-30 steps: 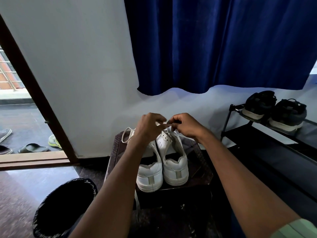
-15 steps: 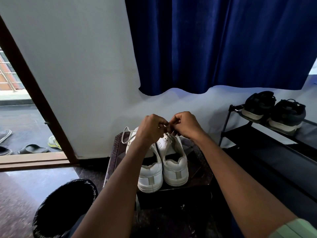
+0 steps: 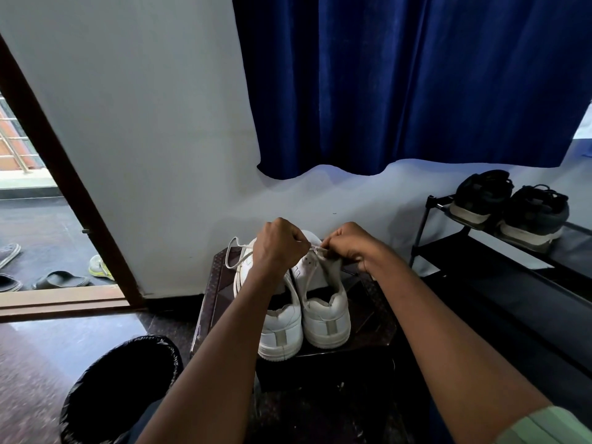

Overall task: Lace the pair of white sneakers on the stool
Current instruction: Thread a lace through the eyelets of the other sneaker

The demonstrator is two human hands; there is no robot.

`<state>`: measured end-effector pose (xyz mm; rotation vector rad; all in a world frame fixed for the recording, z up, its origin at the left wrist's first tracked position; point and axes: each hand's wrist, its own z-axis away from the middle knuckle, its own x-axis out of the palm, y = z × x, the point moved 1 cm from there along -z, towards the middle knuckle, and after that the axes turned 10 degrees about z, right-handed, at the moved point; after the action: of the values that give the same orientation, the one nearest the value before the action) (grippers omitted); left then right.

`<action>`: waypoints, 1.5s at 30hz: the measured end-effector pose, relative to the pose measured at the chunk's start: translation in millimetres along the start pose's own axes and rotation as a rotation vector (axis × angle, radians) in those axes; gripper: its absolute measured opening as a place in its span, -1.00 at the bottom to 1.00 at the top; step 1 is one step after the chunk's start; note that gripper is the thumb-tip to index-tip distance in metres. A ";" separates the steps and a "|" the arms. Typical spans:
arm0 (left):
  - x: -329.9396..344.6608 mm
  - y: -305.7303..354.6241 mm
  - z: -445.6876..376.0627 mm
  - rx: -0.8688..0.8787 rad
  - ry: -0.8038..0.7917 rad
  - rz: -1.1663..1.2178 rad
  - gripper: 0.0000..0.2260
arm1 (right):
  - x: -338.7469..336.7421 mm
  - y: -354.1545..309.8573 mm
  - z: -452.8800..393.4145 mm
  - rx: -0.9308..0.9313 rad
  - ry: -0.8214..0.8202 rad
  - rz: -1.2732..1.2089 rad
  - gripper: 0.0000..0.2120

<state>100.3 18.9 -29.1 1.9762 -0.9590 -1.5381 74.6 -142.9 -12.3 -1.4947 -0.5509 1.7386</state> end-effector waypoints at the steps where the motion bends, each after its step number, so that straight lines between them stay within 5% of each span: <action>1: 1.2 0.2 1.0 0.002 -0.002 -0.011 -0.82 | -1.7 1.4 -0.3 0.023 -0.012 -0.034 -0.85; 5: 6.5 0.7 2.0 -0.010 -0.029 -0.037 -0.78 | -5.2 5.3 -1.4 0.048 -0.062 -0.135 -0.69; 19: 4.6 -2.4 2.8 -0.035 -0.084 0.073 -0.89 | -3.9 6.9 -5.2 0.029 -0.080 -0.128 -0.65; 28: 10.6 -1.9 3.0 -0.026 -0.070 0.038 -0.91 | -5.9 9.6 -8.8 0.078 -0.119 -0.193 -0.88; 40: 10.1 -6.1 1.2 -0.032 -0.082 0.043 -0.94 | 9.6 12.3 -16.2 0.040 0.000 -0.354 -0.83; 45: 3.0 -5.8 -4.9 -0.019 -0.041 0.053 -0.74 | -8.1 1.1 -22.7 -0.068 0.130 -0.621 -0.80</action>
<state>106.9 20.1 -33.9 1.8983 -1.0018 -1.5591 96.4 -153.3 -13.0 -1.2857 -0.8991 1.1428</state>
